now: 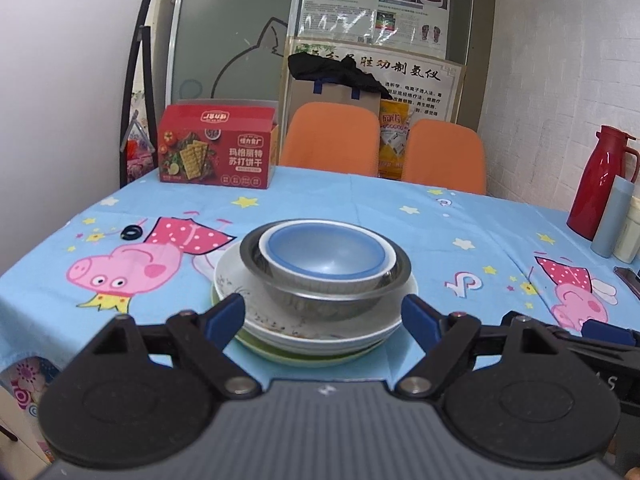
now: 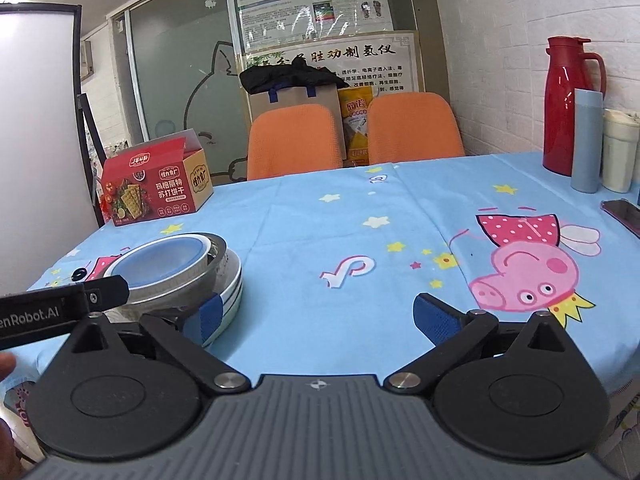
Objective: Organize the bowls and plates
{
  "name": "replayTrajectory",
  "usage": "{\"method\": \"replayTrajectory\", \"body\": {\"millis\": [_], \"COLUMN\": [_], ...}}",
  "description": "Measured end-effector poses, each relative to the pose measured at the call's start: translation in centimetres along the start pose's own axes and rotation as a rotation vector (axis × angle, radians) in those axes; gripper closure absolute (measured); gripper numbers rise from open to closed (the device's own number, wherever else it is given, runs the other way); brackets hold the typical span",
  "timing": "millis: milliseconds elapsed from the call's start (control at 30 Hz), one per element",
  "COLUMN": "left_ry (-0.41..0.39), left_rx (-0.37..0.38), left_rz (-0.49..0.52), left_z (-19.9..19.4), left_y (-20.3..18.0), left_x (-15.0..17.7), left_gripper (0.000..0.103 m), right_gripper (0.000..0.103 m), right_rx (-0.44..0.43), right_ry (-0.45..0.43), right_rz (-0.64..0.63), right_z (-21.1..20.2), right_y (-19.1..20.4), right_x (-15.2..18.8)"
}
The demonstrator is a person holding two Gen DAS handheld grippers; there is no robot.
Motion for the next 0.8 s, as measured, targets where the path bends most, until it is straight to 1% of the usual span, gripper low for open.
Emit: {"method": "replayTrajectory", "body": {"millis": [167, 233, 333, 433, 600, 800], "left_ry": [-0.004, -0.007, -0.021, -0.035, -0.042, -0.045], "left_rx": [-0.046, -0.041, -0.028, -0.025, -0.039, -0.041], "left_rz": [0.048, 0.048, 0.046, 0.06, 0.089, 0.082], "left_z": [-1.6, -2.3, -3.7, -4.6, -4.6, -4.8], "left_y": [-0.2, -0.2, -0.4, -0.7, -1.2, -1.2], "left_x": [1.5, 1.9, 2.3, 2.5, 2.1, 2.1], "left_gripper": [0.019, 0.019, 0.019, 0.019, 0.019, 0.019], "right_gripper": [0.0, 0.0, 0.0, 0.0, 0.0, 0.0], "right_rx": [-0.001, 0.005, 0.054, 0.058, 0.06, 0.049], "right_ry": [-0.005, -0.002, 0.031, 0.018, 0.005, 0.006], "right_rz": [0.023, 0.021, -0.014, -0.023, -0.047, -0.032], "right_z": [-1.6, -2.2, -3.0, -4.2, -4.5, -4.6], "right_y": [-0.6, -0.7, -0.6, -0.5, -0.2, -0.2], "right_x": [1.0, 1.3, 1.9, 2.5, 2.3, 2.3]}}
Point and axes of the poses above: each gripper's, at about its wrist camera, not at the fingertips, and z roughly the way its jaws point, y to its left, x to its underside, the point moved 9 cm from there along z, roughly the way its jaws point, and after that the axes turned 9 degrees about x, right-handed, at the moved point
